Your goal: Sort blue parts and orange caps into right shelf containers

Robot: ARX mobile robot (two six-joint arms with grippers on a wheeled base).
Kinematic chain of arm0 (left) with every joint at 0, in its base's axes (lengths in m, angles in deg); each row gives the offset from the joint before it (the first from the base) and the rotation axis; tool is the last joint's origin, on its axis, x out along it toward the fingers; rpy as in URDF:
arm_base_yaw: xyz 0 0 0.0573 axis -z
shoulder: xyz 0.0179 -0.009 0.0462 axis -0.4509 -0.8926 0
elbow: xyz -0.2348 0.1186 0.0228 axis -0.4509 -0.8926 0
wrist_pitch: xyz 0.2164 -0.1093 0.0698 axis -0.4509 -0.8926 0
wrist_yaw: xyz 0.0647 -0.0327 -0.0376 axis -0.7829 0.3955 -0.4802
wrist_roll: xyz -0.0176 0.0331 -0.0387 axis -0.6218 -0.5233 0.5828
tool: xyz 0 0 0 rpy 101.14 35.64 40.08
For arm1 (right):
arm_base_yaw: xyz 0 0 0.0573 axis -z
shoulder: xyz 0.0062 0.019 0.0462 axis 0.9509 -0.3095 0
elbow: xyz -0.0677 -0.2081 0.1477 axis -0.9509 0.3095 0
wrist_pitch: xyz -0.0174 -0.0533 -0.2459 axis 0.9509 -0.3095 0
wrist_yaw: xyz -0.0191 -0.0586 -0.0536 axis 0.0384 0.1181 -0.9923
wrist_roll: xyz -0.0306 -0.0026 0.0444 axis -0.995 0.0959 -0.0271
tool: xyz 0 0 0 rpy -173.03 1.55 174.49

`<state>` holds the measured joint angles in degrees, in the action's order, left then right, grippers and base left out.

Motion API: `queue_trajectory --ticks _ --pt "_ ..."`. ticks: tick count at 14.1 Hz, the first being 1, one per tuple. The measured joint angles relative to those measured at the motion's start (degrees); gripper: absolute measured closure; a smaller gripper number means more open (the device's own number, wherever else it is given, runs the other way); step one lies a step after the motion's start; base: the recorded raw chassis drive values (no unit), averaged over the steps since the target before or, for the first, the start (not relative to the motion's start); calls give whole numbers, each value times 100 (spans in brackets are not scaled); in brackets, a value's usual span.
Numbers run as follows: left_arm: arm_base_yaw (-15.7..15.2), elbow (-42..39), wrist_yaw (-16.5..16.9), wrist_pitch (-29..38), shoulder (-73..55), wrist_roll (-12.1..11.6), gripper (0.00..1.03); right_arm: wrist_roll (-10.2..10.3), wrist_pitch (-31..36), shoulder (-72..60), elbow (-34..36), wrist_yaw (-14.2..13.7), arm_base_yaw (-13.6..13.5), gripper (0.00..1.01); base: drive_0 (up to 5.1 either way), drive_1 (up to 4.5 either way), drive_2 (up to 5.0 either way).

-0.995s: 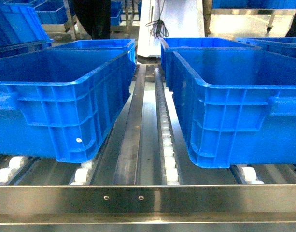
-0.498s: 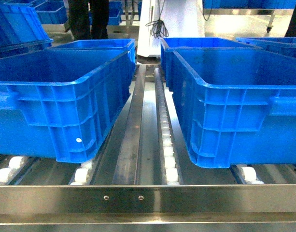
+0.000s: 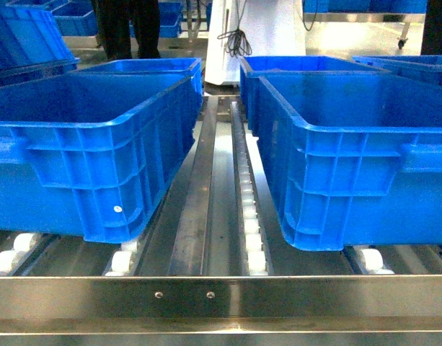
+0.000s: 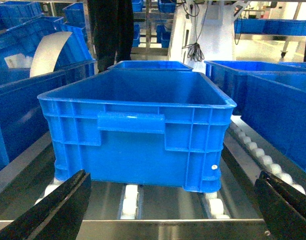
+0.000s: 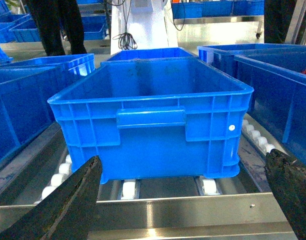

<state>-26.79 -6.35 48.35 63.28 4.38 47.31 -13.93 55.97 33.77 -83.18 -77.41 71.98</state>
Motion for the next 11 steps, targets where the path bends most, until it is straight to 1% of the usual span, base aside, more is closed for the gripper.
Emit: queue_trajectory --ticks 11 --pt "0 0 0 0 0 0 5 0 0 0 0 0 0 3 0 0 0"
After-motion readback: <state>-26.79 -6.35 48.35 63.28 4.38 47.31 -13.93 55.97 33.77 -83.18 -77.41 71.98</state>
